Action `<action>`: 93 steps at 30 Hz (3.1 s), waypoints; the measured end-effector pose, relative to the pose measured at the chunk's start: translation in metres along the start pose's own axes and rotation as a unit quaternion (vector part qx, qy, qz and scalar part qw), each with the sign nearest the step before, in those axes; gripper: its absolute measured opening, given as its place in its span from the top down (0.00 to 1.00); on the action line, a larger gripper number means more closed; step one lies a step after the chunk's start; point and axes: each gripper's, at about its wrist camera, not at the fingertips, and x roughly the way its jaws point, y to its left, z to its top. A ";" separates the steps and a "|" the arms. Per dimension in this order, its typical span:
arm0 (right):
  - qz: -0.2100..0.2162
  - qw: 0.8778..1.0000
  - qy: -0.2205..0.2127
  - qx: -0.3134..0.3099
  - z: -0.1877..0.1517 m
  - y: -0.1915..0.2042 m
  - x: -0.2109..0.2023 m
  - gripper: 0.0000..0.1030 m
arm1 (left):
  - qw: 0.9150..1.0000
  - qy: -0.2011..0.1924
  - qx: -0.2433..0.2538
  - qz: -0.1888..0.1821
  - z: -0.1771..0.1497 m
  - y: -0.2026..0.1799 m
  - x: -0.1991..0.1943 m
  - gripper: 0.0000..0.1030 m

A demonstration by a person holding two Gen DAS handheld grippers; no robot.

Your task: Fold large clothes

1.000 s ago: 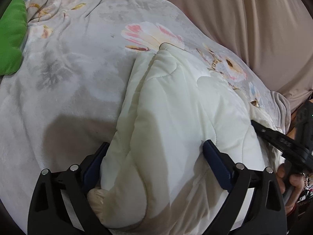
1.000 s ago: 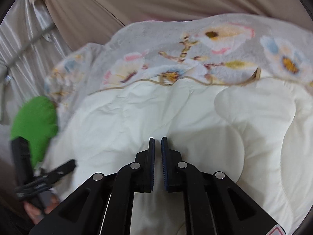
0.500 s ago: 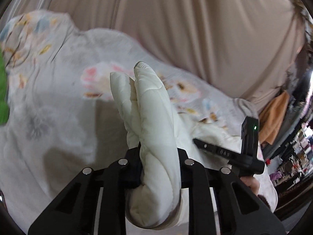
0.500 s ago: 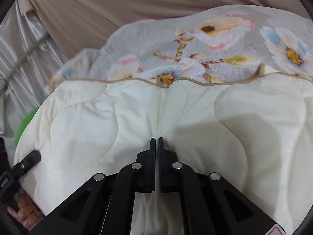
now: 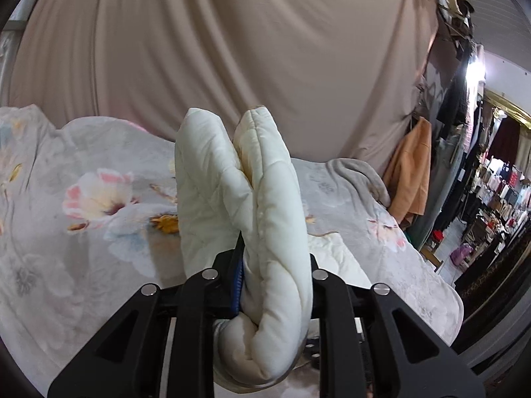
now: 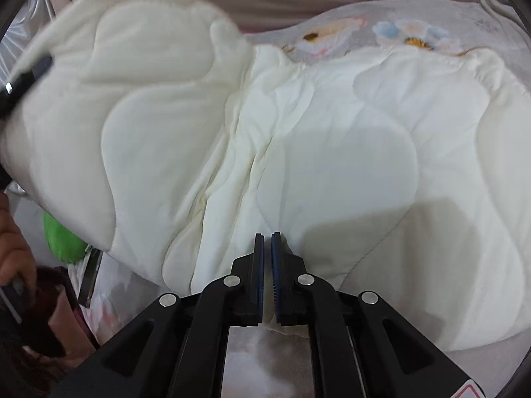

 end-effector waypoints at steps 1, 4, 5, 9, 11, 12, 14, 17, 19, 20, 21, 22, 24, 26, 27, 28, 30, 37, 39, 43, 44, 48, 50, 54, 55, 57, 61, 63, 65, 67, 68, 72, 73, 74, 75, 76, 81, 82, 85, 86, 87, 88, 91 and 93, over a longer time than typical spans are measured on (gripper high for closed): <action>0.006 1.000 0.003 0.001 -0.001 0.000 0.004 0.96 | 1.000 0.002 0.003 -0.003 0.000 -0.005 0.002 0.82; 0.024 1.000 0.008 -0.001 -0.004 0.003 0.012 0.96 | 1.000 0.010 0.017 -0.010 -0.002 -0.024 0.011 0.83; 0.029 1.000 0.009 -0.003 -0.005 0.005 0.014 0.96 | 1.000 0.014 0.022 -0.014 -0.002 -0.030 0.014 0.83; 0.056 0.998 0.013 0.011 -0.010 0.003 0.021 0.96 | 0.997 0.040 0.050 -0.038 -0.006 -0.063 0.041 0.84; 0.065 0.998 0.012 0.019 -0.011 0.000 0.022 0.97 | 0.995 0.054 0.063 -0.046 -0.009 -0.078 0.057 0.85; 0.072 0.997 0.013 0.025 -0.011 -0.003 0.022 0.97 | 0.994 0.065 0.070 -0.052 -0.011 -0.087 0.068 0.85; 0.080 0.996 0.013 0.033 -0.012 -0.006 0.021 0.97 | 0.992 0.083 0.082 -0.058 -0.016 -0.101 0.091 0.85; 0.087 0.995 0.006 0.044 -0.016 -0.009 0.015 0.97 | 0.989 0.104 0.090 -0.056 -0.024 -0.117 0.119 0.86; 0.089 0.995 -0.006 0.053 -0.019 -0.013 0.005 0.97 | 0.987 0.120 0.091 -0.057 -0.029 -0.123 0.140 0.86; 0.087 0.995 -0.014 0.056 -0.022 -0.015 -0.002 0.97 | 0.986 0.125 0.091 -0.056 -0.031 -0.126 0.146 0.86; 0.083 0.995 -0.024 0.056 -0.026 -0.018 -0.010 0.97 | 0.985 0.133 0.091 -0.056 -0.034 -0.129 0.155 0.86; 0.079 0.995 -0.030 0.057 -0.029 -0.021 -0.018 0.97 | 0.984 0.141 0.093 -0.057 -0.037 -0.131 0.163 0.86; 0.072 0.994 -0.040 0.067 -0.037 -0.033 -0.036 0.97 | 0.982 0.154 0.096 -0.056 -0.043 -0.137 0.179 0.86; 0.065 0.993 -0.051 0.090 -0.045 -0.050 -0.053 0.97 | 0.979 0.168 0.101 -0.054 -0.051 -0.142 0.193 0.86; 0.061 0.991 -0.060 0.106 -0.049 -0.061 -0.065 0.97 | 0.978 0.173 0.102 -0.054 -0.055 -0.145 0.200 0.85; 0.056 0.989 -0.068 0.117 -0.052 -0.071 -0.074 0.97 | 0.977 0.179 0.104 -0.053 -0.059 -0.146 0.206 0.85; 0.039 0.985 -0.089 0.139 -0.058 -0.089 -0.096 0.95 | 0.974 0.191 0.111 -0.049 -0.070 -0.151 0.220 0.85; -0.001 0.971 -0.152 0.185 -0.067 -0.132 -0.150 0.94 | 0.966 0.213 0.147 -0.028 -0.107 -0.165 0.245 0.84; -0.010 0.969 -0.163 0.183 -0.065 -0.139 -0.162 0.94 | 0.964 0.213 0.155 -0.022 -0.110 -0.167 0.246 0.84; -0.011 0.968 -0.173 0.180 -0.063 -0.137 -0.170 0.93 | 0.967 0.189 0.170 -0.023 -0.107 -0.173 0.231 0.73; -0.011 0.969 -0.174 0.176 -0.061 -0.139 -0.174 0.92 | 0.968 0.181 0.171 -0.032 -0.103 -0.174 0.221 0.63; -0.018 0.967 -0.196 0.160 -0.044 -0.126 -0.186 0.75 | 0.975 0.144 0.132 -0.108 -0.072 -0.163 0.159 0.35; -0.015 0.963 -0.217 0.156 -0.039 -0.124 -0.197 0.49 | 0.980 0.116 0.114 -0.113 -0.057 -0.148 0.128 0.28; 0.001 0.963 -0.249 0.105 -0.018 -0.099 -0.212 0.26 | 0.997 0.045 0.053 -0.042 -0.032 -0.094 0.074 0.16; 0.008 0.965 -0.246 0.091 -0.013 -0.093 -0.210 0.20 | 0.998 0.041 0.037 -0.016 -0.030 -0.078 0.067 0.16; 0.019 0.971 -0.226 0.070 0.002 -0.081 -0.197 0.14 | 0.999 0.042 0.012 0.024 -0.032 -0.054 0.062 0.16; 0.028 0.983 -0.159 0.085 0.019 -0.067 -0.148 0.14 | 0.996 0.065 -0.020 0.055 -0.050 -0.027 0.065 0.16; 0.008 0.986 -0.141 0.091 0.024 -0.064 -0.129 0.24 | 0.995 0.073 -0.015 0.060 -0.057 -0.027 0.068 0.16; -0.004 0.986 -0.139 0.092 0.023 -0.063 -0.126 0.63 | 0.995 0.080 -0.005 0.053 -0.061 -0.035 0.072 0.16; 0.015 0.981 -0.163 0.104 0.018 -0.069 -0.137 0.75 | 0.996 0.082 0.003 0.038 -0.063 -0.046 0.072 0.16; 0.023 0.978 -0.175 0.107 0.016 -0.073 -0.143 0.79 | 0.996 0.081 0.009 0.032 -0.063 -0.052 0.073 0.16; 0.010 0.967 -0.215 0.136 -0.016 -0.099 -0.167 0.80 | 0.996 0.082 0.034 0.004 -0.060 -0.074 0.083 0.16; 0.007 0.967 -0.205 0.152 -0.023 -0.112 -0.161 0.80 | 0.996 0.085 0.038 -0.002 -0.061 -0.079 0.089 0.16; 0.008 0.966 -0.195 0.169 -0.029 -0.125 -0.154 0.81 | 0.995 0.091 0.043 -0.008 -0.062 -0.084 0.096 0.16; 0.018 0.965 -0.178 0.192 -0.037 -0.142 -0.144 0.81 | 0.994 0.097 0.050 -0.010 -0.064 -0.090 0.106 0.16; 0.031 0.963 -0.165 0.209 -0.043 -0.153 -0.134 0.80 | 0.993 0.103 0.054 -0.011 -0.067 -0.095 0.115 0.16; 0.109 0.951 -0.143 0.253 -0.061 -0.187 -0.114 0.77 | 0.987 0.118 0.107 0.033 -0.085 -0.119 0.160 0.16; 0.124 0.948 -0.140 0.256 -0.062 -0.189 -0.117 0.75 | 0.984 0.120 0.120 0.048 -0.089 -0.122 0.165 0.15; 0.114 0.955 -0.153 0.228 -0.055 -0.181 -0.141 0.59 | 0.981 0.119 0.138 0.071 -0.098 -0.123 0.174 0.12; 0.110 0.956 -0.162 0.217 -0.050 -0.179 -0.152 0.59 | 0.981 0.118 0.138 0.072 -0.099 -0.123 0.175 0.12; 0.114 0.957 -0.170 0.207 -0.042 -0.179 -0.164 0.59 | 0.981 0.118 0.135 0.071 -0.099 -0.122 0.174 0.12; 0.117 0.956 -0.175 0.205 -0.036 -0.182 -0.170 0.58 | 0.982 0.119 0.128 0.069 -0.097 -0.120 0.174 0.12; 0.078 0.960 -0.188 0.194 -0.004 -0.195 -0.182 0.58 | 0.983 0.124 0.122 0.065 -0.096 -0.117 0.176 0.12; 0.061 0.961 -0.187 0.195 0.018 -0.208 -0.178 0.57 | 0.982 0.125 0.124 0.066 -0.098 -0.119 0.177 0.12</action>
